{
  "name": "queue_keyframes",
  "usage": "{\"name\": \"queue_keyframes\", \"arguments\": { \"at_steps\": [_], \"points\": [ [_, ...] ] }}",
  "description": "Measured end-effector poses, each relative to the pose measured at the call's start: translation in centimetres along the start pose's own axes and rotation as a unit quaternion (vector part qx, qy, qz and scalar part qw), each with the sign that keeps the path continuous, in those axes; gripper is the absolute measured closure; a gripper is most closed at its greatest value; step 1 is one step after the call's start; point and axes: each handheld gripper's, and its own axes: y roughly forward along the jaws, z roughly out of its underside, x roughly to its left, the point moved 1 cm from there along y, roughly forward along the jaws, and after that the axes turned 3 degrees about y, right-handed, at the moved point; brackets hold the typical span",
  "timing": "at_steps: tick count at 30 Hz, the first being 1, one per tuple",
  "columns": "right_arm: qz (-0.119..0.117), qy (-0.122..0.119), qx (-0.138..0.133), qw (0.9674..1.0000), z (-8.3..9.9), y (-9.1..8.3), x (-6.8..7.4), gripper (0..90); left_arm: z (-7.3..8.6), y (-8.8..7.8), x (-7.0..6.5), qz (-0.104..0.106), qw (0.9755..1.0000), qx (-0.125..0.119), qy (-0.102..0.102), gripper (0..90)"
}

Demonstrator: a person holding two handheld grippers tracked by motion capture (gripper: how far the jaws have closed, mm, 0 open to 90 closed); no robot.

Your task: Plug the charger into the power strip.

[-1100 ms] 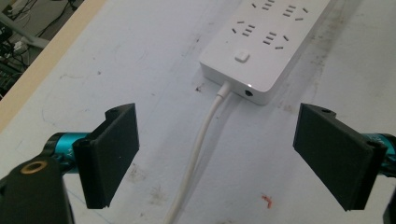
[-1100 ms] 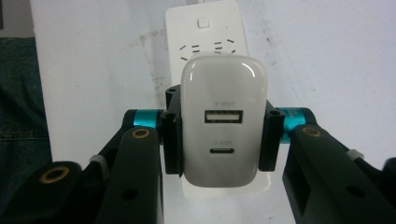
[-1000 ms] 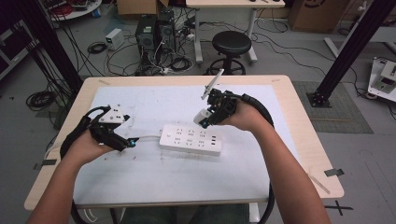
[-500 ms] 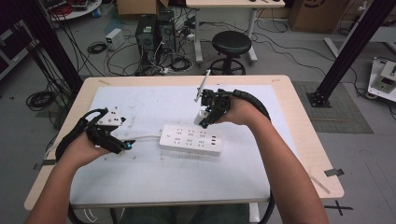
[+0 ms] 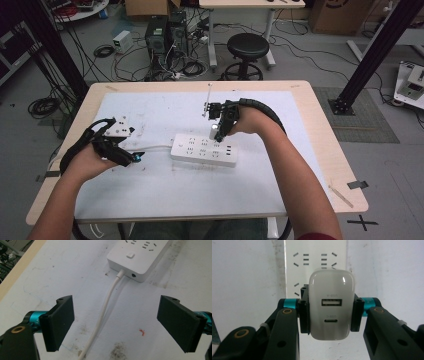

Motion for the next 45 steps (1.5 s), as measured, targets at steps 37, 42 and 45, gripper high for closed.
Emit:
{"name": "queue_keyframes", "arguments": {
  "at_steps": [37,42,45],
  "points": [
    [0.0,-0.002,0.054,0.9985,-0.9,3.1,-0.1,63.6,0.0,0.4,-0.1,-0.002,1.0,-0.004,0.0,14.4],
    [0.003,-0.005,0.054,0.9985,-1.0,3.1,0.0,63.6,-0.2,0.4,-0.2,-0.002,1.0,-0.007,0.002,14.4],
    [0.005,-0.009,0.071,0.9974,-1.1,4.0,0.0,63.8,-0.2,0.3,-0.2,-0.002,1.0,-0.008,0.002,14.4]
  ]
}}
